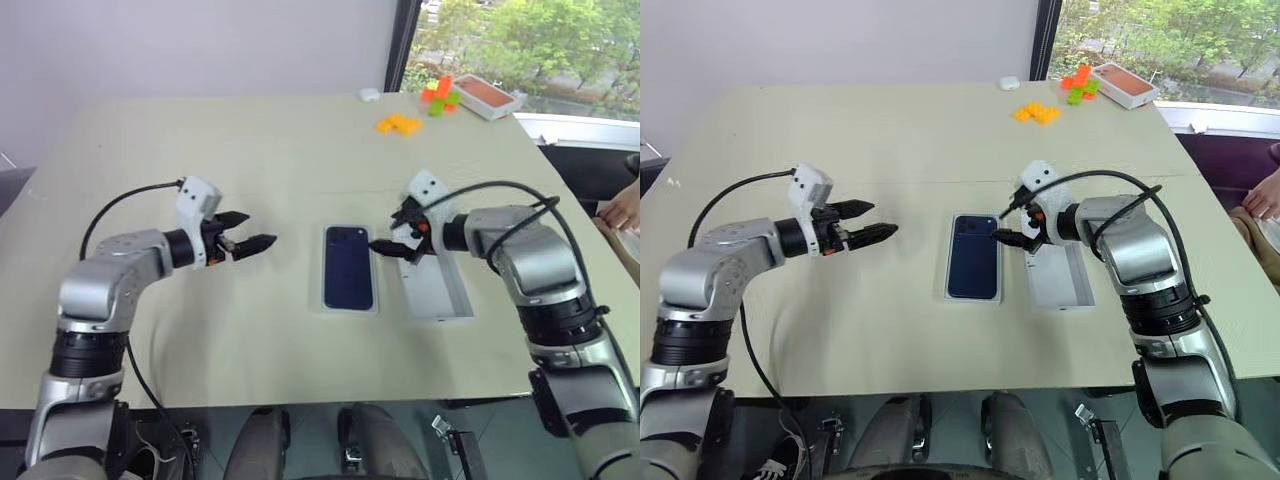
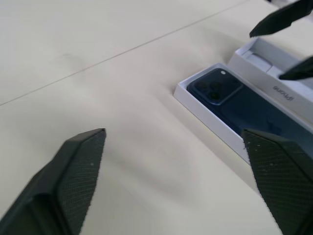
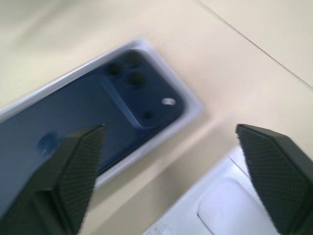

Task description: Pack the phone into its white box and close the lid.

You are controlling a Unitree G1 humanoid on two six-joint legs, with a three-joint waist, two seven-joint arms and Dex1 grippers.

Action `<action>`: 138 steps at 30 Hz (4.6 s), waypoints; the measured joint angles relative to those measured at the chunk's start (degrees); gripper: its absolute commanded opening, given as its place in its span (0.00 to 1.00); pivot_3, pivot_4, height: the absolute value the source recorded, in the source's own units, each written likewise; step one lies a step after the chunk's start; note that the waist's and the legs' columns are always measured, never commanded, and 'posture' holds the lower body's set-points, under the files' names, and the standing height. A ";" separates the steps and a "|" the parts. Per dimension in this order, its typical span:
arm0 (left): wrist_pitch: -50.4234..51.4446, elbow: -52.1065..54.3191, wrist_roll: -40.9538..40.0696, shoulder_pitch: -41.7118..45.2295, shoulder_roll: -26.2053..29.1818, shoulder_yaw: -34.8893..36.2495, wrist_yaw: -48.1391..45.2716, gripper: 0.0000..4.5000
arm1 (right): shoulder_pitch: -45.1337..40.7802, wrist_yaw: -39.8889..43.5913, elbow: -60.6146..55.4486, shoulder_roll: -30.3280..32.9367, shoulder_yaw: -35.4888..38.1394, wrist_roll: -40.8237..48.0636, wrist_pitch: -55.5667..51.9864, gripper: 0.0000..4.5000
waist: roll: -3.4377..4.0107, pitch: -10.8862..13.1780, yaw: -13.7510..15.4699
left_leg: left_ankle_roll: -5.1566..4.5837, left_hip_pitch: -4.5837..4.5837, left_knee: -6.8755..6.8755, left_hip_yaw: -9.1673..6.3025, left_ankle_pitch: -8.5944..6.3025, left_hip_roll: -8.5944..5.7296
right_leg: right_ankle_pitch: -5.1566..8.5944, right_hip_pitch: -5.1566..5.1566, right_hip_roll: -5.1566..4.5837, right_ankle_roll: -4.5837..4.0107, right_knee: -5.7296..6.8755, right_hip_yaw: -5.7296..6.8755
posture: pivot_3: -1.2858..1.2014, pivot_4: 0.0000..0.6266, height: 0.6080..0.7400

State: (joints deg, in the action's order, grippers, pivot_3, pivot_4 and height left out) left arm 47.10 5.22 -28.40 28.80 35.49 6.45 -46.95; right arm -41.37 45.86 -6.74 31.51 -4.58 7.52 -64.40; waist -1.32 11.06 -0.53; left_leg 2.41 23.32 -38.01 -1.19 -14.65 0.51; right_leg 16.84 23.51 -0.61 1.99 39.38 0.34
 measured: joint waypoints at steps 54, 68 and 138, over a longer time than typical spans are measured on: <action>-1.10 -0.13 -3.57 -1.01 -2.95 2.01 8.75 1.00 | -0.23 -46.76 -5.18 -10.67 9.40 19.52 -27.74 0.01 | 0.01 0.01 -0.43 | -0.11 0.04 0.04 0.08 -0.04 0.02 | 0.00 0.07 0.09 0.02 -0.02 -0.02 | 0.52 0.24 1.00; -1.16 -2.41 -5.06 1.16 -3.17 6.11 10.43 1.00 | -28.89 -46.86 8.61 -39.73 58.20 34.82 -26.51 0.01 | 0.04 0.02 -0.13 | -0.11 0.12 0.31 0.15 -0.04 0.05 | 0.00 0.21 0.02 0.02 -0.15 -0.04 | 0.52 0.24 1.00; 0.95 3.09 -8.86 -6.20 -9.11 0.80 11.80 0.01 | 10.35 -79.60 10.25 -33.98 11.22 95.67 14.09 0.00 | -0.02 -0.02 -1.86 | -0.22 0.23 0.73 0.87 0.02 0.17 | -0.04 0.79 0.11 0.10 -0.13 -0.62 | 0.52 0.24 1.00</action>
State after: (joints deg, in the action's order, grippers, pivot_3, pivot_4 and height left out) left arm 48.05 8.31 -37.25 22.60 26.38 7.25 -35.15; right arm -31.02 -33.73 3.51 -2.47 6.64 103.19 -50.31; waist -1.34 11.04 -2.39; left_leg 2.19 23.55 -37.28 -0.32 -14.63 0.68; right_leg 16.80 24.31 -0.49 2.09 39.25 -0.28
